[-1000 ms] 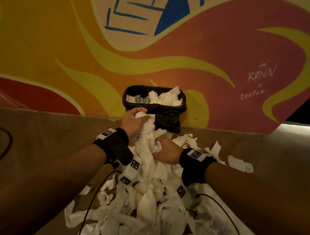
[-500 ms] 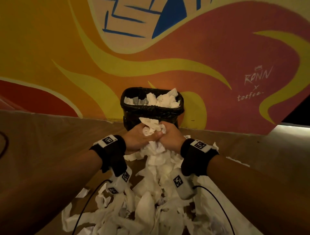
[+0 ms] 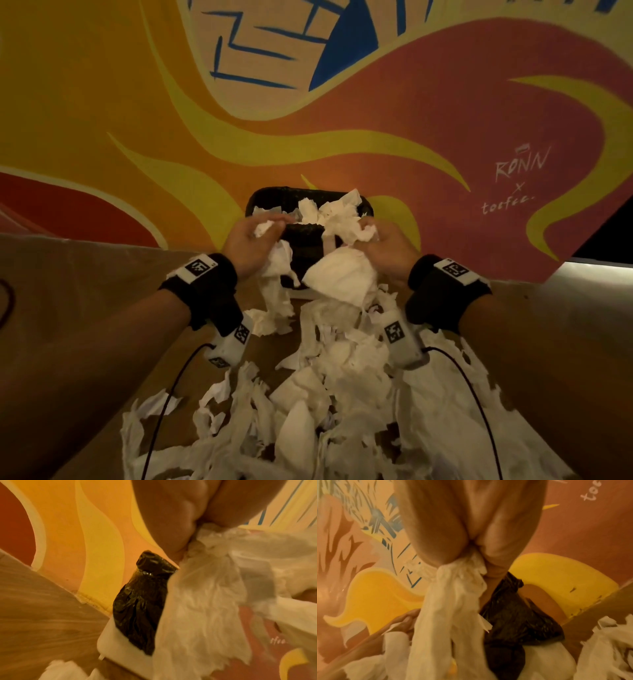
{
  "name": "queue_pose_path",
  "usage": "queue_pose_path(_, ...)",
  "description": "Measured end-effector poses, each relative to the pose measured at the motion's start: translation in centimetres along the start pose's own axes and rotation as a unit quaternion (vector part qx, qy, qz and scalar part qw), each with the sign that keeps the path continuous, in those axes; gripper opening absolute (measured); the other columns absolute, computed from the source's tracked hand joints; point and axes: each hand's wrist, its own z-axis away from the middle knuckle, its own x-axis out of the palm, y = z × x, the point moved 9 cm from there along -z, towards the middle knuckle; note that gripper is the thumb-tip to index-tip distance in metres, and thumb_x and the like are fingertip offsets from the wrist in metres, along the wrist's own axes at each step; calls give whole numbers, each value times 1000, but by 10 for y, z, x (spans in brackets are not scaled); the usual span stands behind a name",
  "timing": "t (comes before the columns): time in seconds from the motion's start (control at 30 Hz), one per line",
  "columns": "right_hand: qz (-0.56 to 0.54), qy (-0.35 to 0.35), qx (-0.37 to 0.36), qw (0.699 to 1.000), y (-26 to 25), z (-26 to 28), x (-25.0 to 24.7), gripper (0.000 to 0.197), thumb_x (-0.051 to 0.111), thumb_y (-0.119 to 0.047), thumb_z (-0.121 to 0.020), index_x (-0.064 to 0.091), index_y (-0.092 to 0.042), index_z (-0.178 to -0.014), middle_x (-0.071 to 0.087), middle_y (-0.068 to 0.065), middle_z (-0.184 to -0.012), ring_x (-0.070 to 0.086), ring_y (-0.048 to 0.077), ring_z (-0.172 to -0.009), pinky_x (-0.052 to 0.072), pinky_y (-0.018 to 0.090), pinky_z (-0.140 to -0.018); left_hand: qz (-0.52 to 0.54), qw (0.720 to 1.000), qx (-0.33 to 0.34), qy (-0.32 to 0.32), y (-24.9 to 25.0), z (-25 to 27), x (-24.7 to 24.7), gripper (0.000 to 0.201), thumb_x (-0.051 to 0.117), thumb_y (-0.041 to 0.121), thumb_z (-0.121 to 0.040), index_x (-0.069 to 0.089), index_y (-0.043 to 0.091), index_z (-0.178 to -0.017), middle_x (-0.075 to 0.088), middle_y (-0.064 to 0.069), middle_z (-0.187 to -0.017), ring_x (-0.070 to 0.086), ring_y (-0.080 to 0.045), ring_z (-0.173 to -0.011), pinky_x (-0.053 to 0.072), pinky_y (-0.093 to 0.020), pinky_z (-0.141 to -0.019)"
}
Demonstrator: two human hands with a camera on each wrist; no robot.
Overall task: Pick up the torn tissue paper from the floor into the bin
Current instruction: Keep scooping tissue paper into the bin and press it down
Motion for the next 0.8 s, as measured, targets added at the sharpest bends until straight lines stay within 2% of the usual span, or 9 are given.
queue_pose_path(0.07,-27,74,-1,997,-5,-8,-25,23,53,0,-90,61,-20,-81,63,3,-84,59,21,-81,46,33,-69,20,997,-10,73,8,-15,-16,20,53,29,-97,68,16,-99,65,4,-112,60,-10,-99,50,-26,-79)
queue_pose_path(0.2,-76,201,-33,976,-30,-24,-61,28,48,-7,-90,52,-23,-68,56,2,-77,51,19,-81,40,36,-70,106,966,-8,234,30,-41,-48,29,53,38,-96,60,10,-97,61,15,-92,59,11,-82,49,-25,-81)
queue_pose_path(0.33,-144,260,-53,953,-55,-40,-74,6,43,-24,-77,48,-22,-75,51,3,-81,47,20,-78,36,37,-69,130,941,5,314,52,-54,-52,20,42,37,-100,44,17,-99,50,14,-95,50,0,-84,41,-25,-76)
queue_pose_path(0.47,-49,199,-7,979,-55,-56,-44,47,33,-31,-84,42,-13,-126,45,8,-128,44,26,-117,37,43,-101,68,968,-39,237,29,-72,-24,27,35,33,-94,41,19,-116,40,-6,-126,42,-20,-102,34,-32,-82)
queue_pose_path(0.57,135,105,53,984,-31,-68,-12,60,36,-18,-96,9,-14,-149,7,15,-155,15,40,-140,22,49,-114,-47,984,-125,120,-4,-83,-2,43,32,21,-98,31,15,-140,19,-10,-147,38,-29,-117,37,-35,-88)
queue_pose_path(0.63,244,34,58,968,-14,-75,5,70,43,-5,-92,4,-12,-150,2,19,-153,11,47,-139,22,50,-113,-147,978,-145,32,-20,-91,8,49,36,14,-98,27,13,-146,12,-16,-153,32,-38,-131,39,-41,-99)
queue_pose_path(0.7,308,-8,47,950,-2,-83,15,80,48,1,-87,2,-12,-151,12,21,-151,20,47,-137,31,51,-109,-257,957,-123,-53,-25,-96,22,41,39,11,-97,41,7,-138,34,-25,-142,41,-42,-125,42,-44,-97)
queue_pose_path(0.77,343,-23,42,938,4,-93,16,76,51,1,-87,8,-9,-149,36,26,-137,42,44,-122,47,44,-83,-327,936,-89,-98,-26,-98,33,38,40,7,-96,48,6,-134,55,-23,-123,55,-39,-105,46,-40,-84)
queue_pose_path(0.8,357,-28,44,933,6,-98,16,68,51,1,-88,15,-7,-145,46,26,-125,49,42,-110,45,38,-68,-340,931,-82,-105,-29,-100,36,43,41,5,-95,46,10,-138,57,-21,-123,57,-37,-104,47,-40,-83)
